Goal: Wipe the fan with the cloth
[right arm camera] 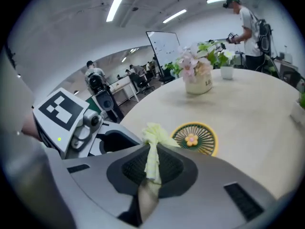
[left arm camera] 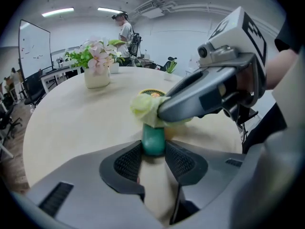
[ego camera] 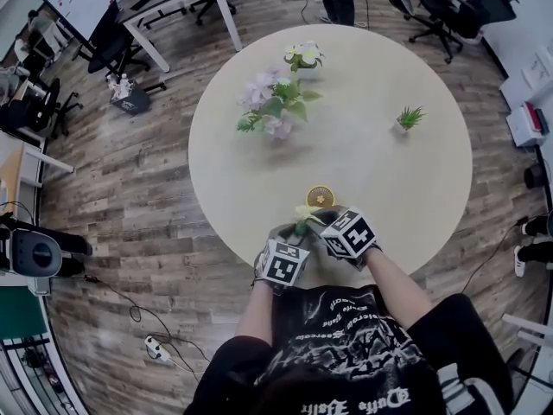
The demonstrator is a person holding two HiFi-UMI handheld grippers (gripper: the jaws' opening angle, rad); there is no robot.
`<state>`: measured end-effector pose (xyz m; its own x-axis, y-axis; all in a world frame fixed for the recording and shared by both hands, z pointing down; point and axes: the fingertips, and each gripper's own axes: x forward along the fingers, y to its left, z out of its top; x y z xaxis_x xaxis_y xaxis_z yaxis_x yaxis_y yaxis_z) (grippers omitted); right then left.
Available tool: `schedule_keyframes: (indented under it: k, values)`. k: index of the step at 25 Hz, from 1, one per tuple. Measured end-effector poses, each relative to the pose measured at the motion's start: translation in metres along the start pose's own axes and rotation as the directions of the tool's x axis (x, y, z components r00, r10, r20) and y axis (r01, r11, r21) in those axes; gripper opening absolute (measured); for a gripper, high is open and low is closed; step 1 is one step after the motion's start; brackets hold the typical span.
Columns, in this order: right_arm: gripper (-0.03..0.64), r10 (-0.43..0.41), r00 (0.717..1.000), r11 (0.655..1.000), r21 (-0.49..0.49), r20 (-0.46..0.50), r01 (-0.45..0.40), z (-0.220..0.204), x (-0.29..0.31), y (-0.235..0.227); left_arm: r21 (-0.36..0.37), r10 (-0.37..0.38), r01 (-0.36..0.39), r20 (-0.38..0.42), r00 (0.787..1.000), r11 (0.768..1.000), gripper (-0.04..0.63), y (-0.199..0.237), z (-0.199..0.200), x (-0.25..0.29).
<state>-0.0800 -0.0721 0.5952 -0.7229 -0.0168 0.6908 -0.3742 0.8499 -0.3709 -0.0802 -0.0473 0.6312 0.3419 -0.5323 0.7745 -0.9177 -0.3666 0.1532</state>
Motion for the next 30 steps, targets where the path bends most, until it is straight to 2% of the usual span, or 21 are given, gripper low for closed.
schedule_keyframes:
  k: [3,8,11,14,18,23,27,30]
  values:
    - [0.038,-0.07,0.997,0.998,-0.009,0.04,0.07,0.014,-0.003,-0.016,0.02,-0.004,0.004,-0.018,1.0,1.0,0.173,-0.001,-0.001,-0.001]
    - [0.038,-0.069,0.997,0.997,-0.018,0.031,0.069,0.028,0.004,-0.026,0.004,0.002,-0.002,-0.01,1.0,1.0,0.172,0.0,0.001,0.0]
    - [0.038,-0.087,0.994,0.996,-0.016,0.06,0.088,0.036,0.004,-0.029,-0.001,0.022,-0.022,-0.006,1.0,1.0,0.172,-0.002,0.002,-0.001]
    - [0.038,-0.14,0.982,0.989,0.062,0.129,0.133,0.047,-0.002,-0.042,0.0,0.045,-0.045,-0.003,0.999,0.999,0.172,-0.002,0.0,-0.001]
    - [0.038,-0.196,0.965,0.965,0.209,0.172,0.159,0.054,-0.012,-0.072,0.003,0.03,-0.03,-0.018,0.999,1.0,0.172,-0.001,0.002,0.0]
    - [0.038,-0.203,0.961,0.951,0.271,0.186,0.148,0.047,-0.025,-0.086,-0.04,0.057,-0.058,-0.017,0.998,0.998,0.172,-0.001,0.0,-0.001]
    - [0.038,-0.223,0.952,0.935,0.323,0.21,0.147,0.039,-0.034,-0.088,-0.067,0.043,-0.045,-0.033,0.999,0.997,0.172,-0.001,0.002,-0.001]
    - [0.038,-0.219,0.944,0.916,0.386,0.245,0.113,0.032,-0.04,-0.087,-0.077,0.048,-0.05,-0.031,0.998,0.996,0.172,0.0,0.004,0.0]
